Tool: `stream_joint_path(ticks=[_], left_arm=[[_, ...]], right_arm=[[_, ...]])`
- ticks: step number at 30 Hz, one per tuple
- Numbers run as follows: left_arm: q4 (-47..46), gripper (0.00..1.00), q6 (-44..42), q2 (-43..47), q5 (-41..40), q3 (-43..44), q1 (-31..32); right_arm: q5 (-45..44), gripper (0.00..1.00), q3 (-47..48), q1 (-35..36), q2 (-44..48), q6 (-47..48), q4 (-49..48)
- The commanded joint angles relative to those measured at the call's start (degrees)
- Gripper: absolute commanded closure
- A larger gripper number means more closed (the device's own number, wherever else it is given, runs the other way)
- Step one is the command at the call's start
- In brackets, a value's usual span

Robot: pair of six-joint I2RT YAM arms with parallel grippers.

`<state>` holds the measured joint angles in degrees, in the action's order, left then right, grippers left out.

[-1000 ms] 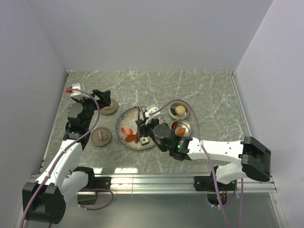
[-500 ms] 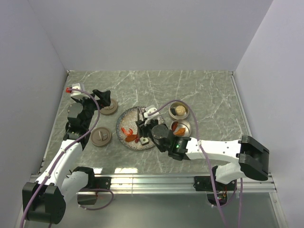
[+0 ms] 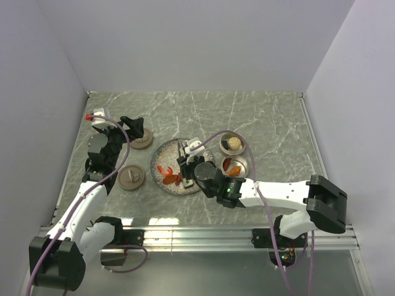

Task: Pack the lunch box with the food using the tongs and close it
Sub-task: Pick up the food using the clamp, then place the food into the lunch box

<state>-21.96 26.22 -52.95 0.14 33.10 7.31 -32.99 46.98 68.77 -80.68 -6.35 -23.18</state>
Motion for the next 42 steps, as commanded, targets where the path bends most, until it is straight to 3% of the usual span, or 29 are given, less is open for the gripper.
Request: stream_joint_path(ticks=[1,6,12,18,28,42], left_arm=[[-2.1,0.01,0.2,1.4,0.0,-0.1,0.0],[-2.2,0.01,0.2,1.3,0.0,-0.1,0.0],[-2.3,0.00,0.2,1.4,0.0,-0.1,0.0],[-2.5,0.01,0.2,1.4,0.0,-0.1,0.0],[-2.7,0.00,0.2,0.5,0.0,0.0,0.0],[-2.8,0.01,0.2,-0.6,0.1,0.4,0.0]], right_arm=[[-0.9,0.62,2.9,0.4,-0.8,-0.8,-0.6],[-4.3,0.75,2.9,0.4,0.8,0.1,0.5],[-11.3,0.81,1.7,0.3,9.2,5.5,0.7],[-16.7,0.81,-0.9,-2.9,16.1,10.8,0.8],[-12.9,0.81,-6.0,-17.1,23.6,6.6,4.5],[-10.6,0.81,-7.2,-19.7,24.2,1.8,8.6]])
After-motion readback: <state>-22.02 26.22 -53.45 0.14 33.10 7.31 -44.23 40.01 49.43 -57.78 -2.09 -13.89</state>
